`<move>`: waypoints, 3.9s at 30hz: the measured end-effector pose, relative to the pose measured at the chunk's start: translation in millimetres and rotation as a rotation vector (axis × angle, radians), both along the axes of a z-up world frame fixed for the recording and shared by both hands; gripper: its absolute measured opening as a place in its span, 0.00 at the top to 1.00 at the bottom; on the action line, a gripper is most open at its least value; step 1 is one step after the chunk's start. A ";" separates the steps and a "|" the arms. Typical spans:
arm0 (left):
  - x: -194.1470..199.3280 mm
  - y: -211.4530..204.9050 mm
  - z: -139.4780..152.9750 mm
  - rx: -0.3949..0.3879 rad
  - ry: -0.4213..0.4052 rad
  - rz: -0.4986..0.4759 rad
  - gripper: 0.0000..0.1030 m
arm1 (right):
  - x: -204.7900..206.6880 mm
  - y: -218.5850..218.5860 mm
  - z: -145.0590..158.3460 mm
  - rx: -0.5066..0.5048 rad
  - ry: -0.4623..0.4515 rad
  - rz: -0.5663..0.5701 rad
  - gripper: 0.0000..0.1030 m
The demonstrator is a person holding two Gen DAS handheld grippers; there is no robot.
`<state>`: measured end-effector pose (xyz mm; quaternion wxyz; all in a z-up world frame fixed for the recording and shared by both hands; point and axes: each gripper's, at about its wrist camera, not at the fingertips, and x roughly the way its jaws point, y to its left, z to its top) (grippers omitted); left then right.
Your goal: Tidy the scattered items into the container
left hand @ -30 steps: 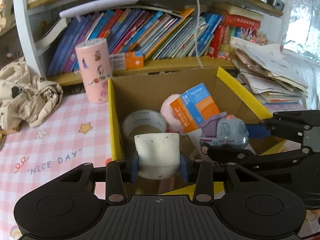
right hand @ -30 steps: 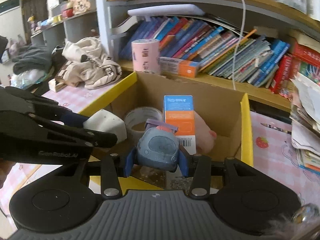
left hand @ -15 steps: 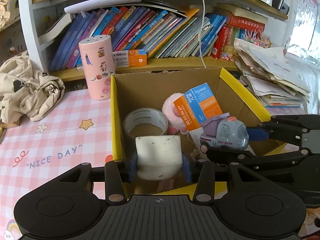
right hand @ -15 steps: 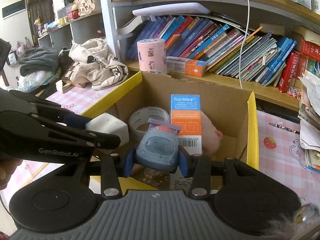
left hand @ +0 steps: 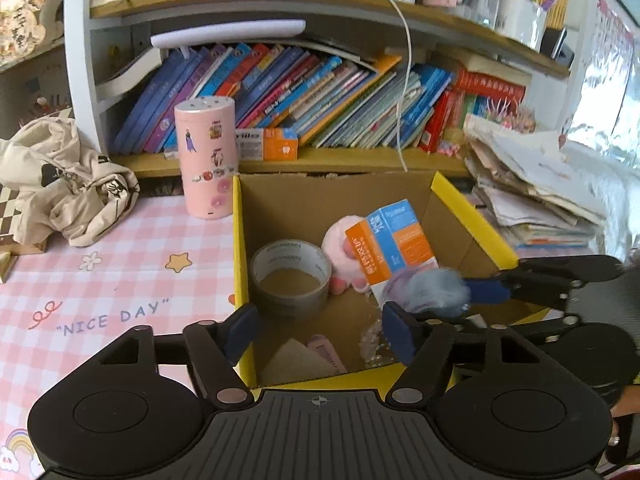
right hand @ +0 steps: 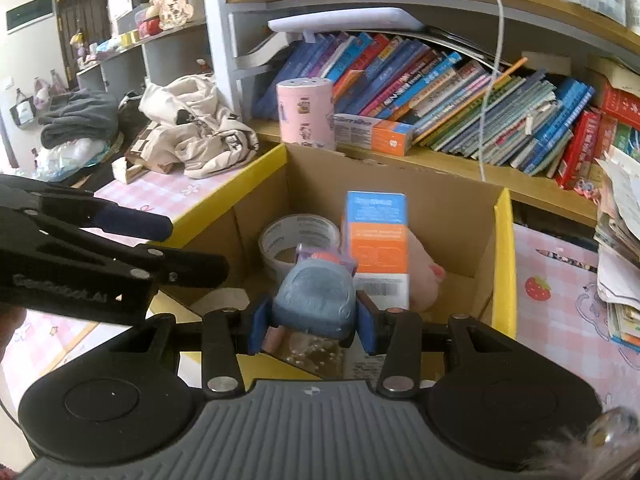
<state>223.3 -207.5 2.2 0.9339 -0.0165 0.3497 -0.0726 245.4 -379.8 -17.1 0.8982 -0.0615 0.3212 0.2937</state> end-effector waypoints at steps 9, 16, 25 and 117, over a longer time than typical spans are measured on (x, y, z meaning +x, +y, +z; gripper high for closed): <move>-14.5 8.2 4.9 -0.032 -0.010 0.046 0.27 | -3.6 14.6 -0.4 -0.013 -0.016 0.014 0.58; -22.0 10.0 6.0 -0.046 -0.022 0.040 0.27 | -16.3 8.2 5.9 -0.012 -0.034 -0.022 0.54; -43.1 9.9 9.3 -0.033 -0.060 0.019 0.21 | -46.1 -1.2 12.9 -0.025 -0.067 -0.136 0.41; -185.9 229.1 2.7 -0.045 -0.064 0.032 0.02 | -215.5 199.4 21.0 -0.107 -0.081 -0.429 0.00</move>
